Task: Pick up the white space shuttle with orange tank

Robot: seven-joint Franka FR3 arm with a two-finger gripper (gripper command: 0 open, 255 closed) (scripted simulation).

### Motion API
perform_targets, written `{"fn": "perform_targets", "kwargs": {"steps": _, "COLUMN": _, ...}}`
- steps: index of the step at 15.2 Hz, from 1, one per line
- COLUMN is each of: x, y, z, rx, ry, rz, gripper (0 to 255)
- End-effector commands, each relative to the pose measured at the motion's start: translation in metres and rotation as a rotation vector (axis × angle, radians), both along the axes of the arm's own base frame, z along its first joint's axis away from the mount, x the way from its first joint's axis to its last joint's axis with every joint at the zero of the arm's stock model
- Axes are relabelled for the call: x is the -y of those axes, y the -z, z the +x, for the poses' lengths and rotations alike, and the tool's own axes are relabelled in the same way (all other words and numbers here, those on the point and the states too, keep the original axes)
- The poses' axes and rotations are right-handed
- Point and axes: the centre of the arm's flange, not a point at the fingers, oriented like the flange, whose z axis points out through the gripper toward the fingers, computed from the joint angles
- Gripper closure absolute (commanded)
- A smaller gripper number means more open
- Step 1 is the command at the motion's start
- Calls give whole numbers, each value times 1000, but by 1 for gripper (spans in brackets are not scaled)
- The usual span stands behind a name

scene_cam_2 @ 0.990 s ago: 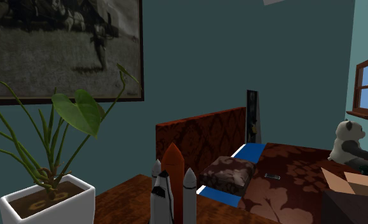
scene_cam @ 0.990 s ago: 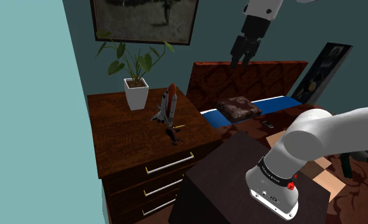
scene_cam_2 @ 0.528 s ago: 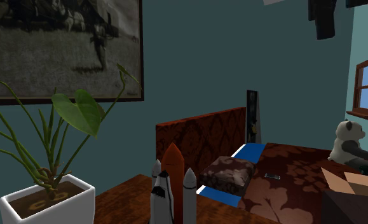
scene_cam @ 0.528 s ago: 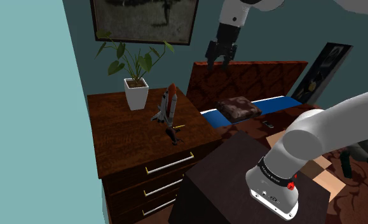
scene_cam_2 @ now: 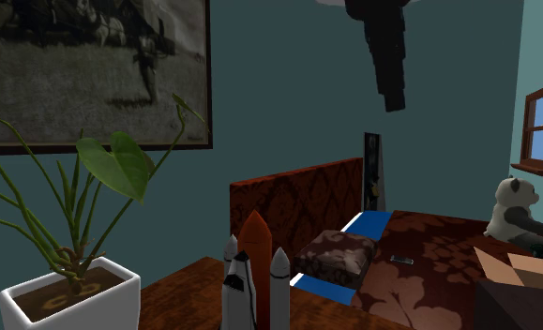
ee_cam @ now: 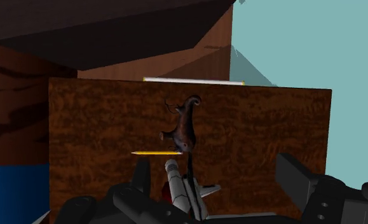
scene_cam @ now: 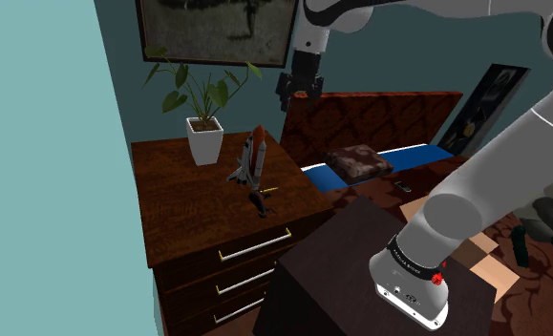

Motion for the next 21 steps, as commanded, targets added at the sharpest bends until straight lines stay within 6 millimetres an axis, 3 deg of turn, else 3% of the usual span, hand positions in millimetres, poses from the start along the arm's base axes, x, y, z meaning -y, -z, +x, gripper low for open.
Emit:
{"fn": "perform_targets", "kwargs": {"steps": 1, "x": 1, "y": 16, "z": 24, "rx": -17, "ry": 30, "rz": -2, "gripper": 0}}
{"fn": "perform_targets", "kwargs": {"steps": 11, "x": 19, "y": 98, "z": 137, "rx": -99, "ry": 174, "rz": -13, "gripper": 0}}
{"fn": "perform_targets", "kwargs": {"steps": 21, "x": 53, "y": 188, "z": 239, "rx": -180, "ry": 317, "rz": -24, "gripper": 0}}
